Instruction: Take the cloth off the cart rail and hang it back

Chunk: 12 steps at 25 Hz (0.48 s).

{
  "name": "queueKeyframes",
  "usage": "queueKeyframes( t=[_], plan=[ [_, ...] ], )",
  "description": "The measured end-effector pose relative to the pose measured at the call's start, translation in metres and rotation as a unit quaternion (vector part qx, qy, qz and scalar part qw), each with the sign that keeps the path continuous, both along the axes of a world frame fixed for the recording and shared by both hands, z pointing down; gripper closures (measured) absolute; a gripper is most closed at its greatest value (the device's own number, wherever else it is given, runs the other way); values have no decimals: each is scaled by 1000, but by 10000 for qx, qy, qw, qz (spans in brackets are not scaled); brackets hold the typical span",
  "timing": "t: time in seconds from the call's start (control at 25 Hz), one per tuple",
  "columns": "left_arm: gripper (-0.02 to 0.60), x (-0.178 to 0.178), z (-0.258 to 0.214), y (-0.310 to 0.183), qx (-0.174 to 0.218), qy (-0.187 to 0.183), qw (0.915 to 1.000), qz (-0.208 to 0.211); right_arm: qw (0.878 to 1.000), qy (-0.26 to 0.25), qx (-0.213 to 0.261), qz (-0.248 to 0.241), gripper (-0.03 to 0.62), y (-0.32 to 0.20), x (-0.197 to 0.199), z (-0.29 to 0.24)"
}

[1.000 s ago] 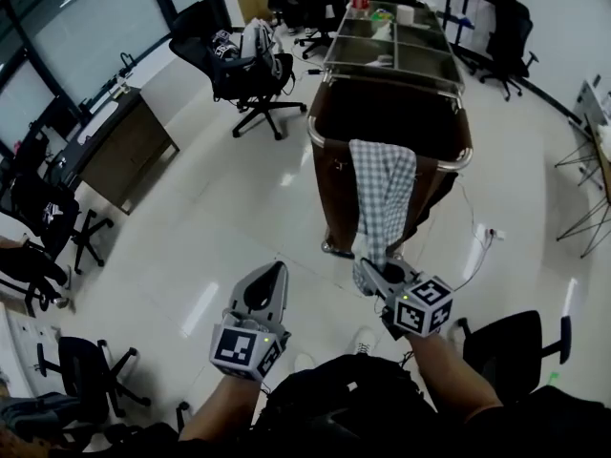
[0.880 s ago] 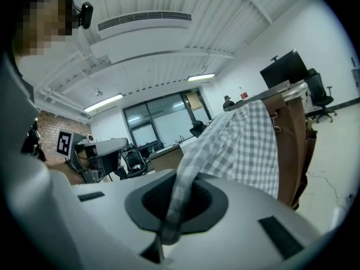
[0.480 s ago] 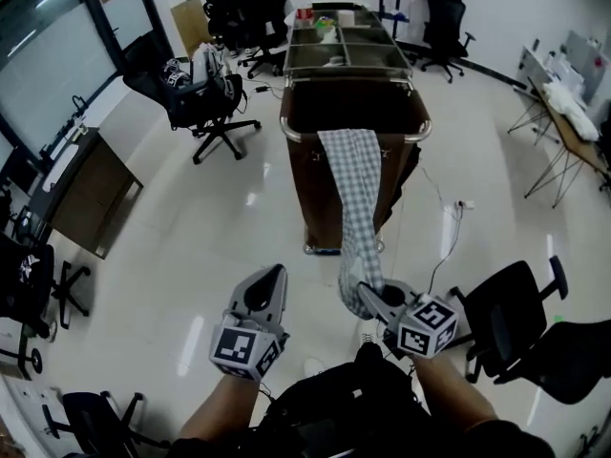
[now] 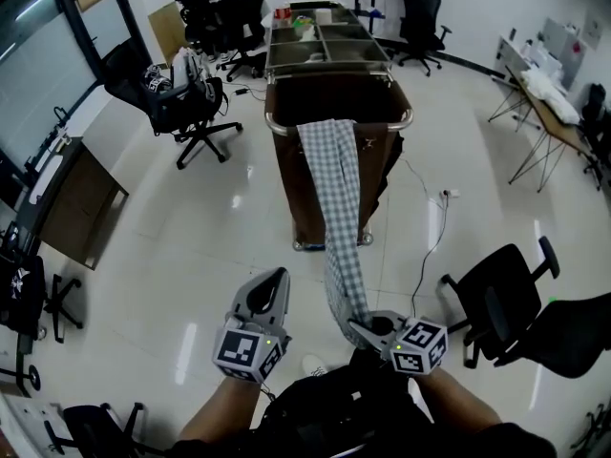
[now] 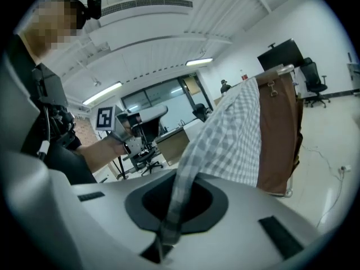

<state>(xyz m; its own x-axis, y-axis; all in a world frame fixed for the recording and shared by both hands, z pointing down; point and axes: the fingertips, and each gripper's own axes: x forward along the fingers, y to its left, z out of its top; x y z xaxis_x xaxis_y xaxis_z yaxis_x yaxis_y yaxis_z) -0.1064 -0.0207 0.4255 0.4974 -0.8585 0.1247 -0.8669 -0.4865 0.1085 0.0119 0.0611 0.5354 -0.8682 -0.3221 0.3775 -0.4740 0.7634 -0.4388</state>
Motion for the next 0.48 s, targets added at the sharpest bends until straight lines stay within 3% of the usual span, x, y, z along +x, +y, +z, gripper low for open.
queueKeyframes(
  t=[0.24, 0.48],
  plan=[
    [581, -3, 9, 8, -21, 21, 10000, -21, 9982, -102, -146, -575, 576, 36, -9, 4],
    [581, -5, -16, 12, 336, -99, 9994, -77, 9918, -801, 634, -762, 576, 38, -23, -90]
  ],
)
